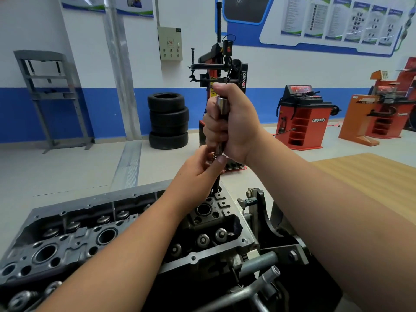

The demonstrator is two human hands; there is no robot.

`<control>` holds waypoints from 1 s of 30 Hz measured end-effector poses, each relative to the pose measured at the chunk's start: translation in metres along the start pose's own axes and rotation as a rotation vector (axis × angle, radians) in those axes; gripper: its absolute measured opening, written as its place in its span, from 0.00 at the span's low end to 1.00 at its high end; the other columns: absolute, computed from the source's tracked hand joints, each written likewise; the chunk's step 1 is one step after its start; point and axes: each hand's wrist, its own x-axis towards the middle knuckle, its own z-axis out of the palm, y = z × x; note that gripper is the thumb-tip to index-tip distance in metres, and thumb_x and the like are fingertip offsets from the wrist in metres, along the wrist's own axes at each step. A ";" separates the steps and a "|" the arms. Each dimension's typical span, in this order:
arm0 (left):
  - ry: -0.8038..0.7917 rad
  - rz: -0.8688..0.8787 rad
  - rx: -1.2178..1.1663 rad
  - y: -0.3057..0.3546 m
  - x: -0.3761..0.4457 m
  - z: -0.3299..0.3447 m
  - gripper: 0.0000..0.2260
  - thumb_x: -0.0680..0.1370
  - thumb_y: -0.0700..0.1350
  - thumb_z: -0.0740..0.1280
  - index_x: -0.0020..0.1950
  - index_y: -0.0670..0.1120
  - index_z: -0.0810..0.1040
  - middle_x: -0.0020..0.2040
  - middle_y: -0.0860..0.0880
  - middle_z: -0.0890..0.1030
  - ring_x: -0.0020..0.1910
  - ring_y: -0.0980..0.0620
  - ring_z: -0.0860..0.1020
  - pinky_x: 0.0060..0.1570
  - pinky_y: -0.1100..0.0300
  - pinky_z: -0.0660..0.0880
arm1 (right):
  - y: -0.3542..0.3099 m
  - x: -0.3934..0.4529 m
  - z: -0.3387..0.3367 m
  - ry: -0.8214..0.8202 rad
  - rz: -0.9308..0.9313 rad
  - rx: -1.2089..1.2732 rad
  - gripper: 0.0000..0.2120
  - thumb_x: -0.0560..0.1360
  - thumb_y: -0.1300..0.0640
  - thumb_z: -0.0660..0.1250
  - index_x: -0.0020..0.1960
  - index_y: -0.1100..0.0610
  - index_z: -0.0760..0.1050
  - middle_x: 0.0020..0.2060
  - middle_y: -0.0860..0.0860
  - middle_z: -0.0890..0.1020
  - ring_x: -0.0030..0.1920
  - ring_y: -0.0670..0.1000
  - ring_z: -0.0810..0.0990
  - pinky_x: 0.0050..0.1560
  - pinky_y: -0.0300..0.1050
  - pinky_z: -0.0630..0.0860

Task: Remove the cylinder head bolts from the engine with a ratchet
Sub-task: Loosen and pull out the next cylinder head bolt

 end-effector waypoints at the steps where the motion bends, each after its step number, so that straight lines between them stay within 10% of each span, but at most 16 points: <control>1: -0.022 0.005 -0.013 0.001 -0.001 0.001 0.10 0.79 0.61 0.61 0.57 0.61 0.77 0.51 0.61 0.83 0.51 0.60 0.83 0.54 0.53 0.79 | 0.000 0.001 -0.001 -0.026 0.011 -0.001 0.21 0.75 0.45 0.58 0.26 0.53 0.66 0.21 0.47 0.61 0.23 0.49 0.55 0.26 0.39 0.60; 10: 0.001 0.042 0.043 0.001 -0.001 0.001 0.05 0.86 0.50 0.61 0.57 0.54 0.76 0.48 0.57 0.84 0.47 0.62 0.84 0.46 0.60 0.74 | 0.005 0.001 0.002 -0.010 0.003 0.016 0.19 0.72 0.42 0.60 0.28 0.53 0.71 0.22 0.48 0.63 0.24 0.49 0.58 0.28 0.41 0.62; 17: 0.028 0.115 0.082 0.002 -0.001 -0.002 0.06 0.86 0.48 0.63 0.54 0.60 0.76 0.46 0.61 0.84 0.47 0.61 0.84 0.49 0.59 0.78 | 0.016 -0.007 -0.008 0.160 0.012 0.177 0.29 0.73 0.28 0.61 0.37 0.54 0.78 0.33 0.54 0.81 0.37 0.54 0.80 0.40 0.44 0.77; 30: 0.120 0.167 0.044 0.009 -0.001 -0.005 0.04 0.83 0.51 0.65 0.54 0.61 0.78 0.49 0.54 0.84 0.50 0.53 0.84 0.55 0.42 0.81 | 0.055 -0.032 -0.040 0.286 0.087 -0.697 0.07 0.72 0.54 0.63 0.42 0.54 0.80 0.34 0.49 0.82 0.37 0.51 0.79 0.38 0.48 0.74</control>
